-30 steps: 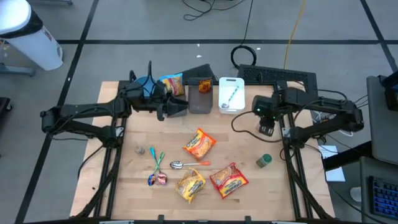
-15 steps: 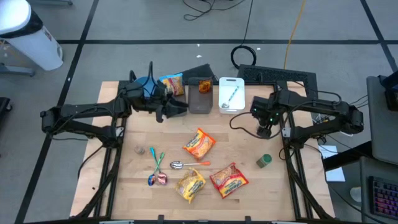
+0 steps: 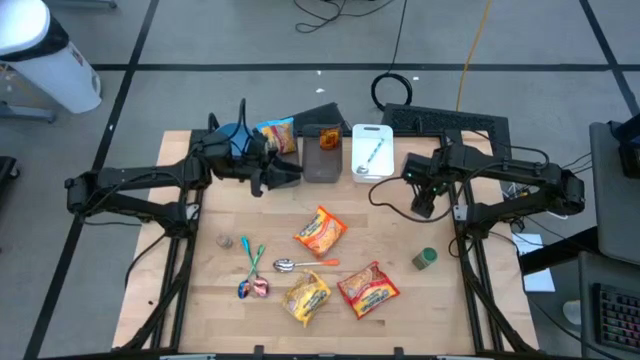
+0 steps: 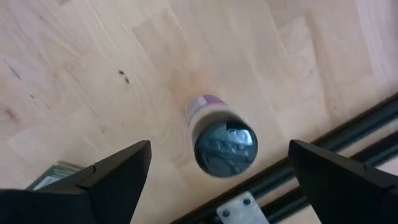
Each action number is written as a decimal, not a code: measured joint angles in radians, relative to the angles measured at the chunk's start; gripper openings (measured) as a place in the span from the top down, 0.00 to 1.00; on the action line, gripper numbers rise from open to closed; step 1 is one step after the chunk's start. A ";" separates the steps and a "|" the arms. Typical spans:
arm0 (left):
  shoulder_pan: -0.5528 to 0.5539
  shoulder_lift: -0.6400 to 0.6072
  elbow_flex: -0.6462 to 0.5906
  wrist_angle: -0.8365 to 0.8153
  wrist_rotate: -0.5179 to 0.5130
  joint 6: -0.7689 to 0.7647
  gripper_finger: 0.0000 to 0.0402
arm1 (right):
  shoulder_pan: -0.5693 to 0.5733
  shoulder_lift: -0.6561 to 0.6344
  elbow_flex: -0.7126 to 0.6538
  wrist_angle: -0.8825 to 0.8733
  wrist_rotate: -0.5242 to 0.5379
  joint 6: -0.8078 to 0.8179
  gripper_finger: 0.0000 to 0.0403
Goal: Pick & Place Food Item
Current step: Put the violet seasoning bottle into the right black bin
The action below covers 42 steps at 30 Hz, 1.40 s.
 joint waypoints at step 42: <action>0.001 0.000 0.000 0.001 0.001 -0.018 0.54 | 0.000 -0.005 -0.225 0.223 -0.001 -0.020 0.06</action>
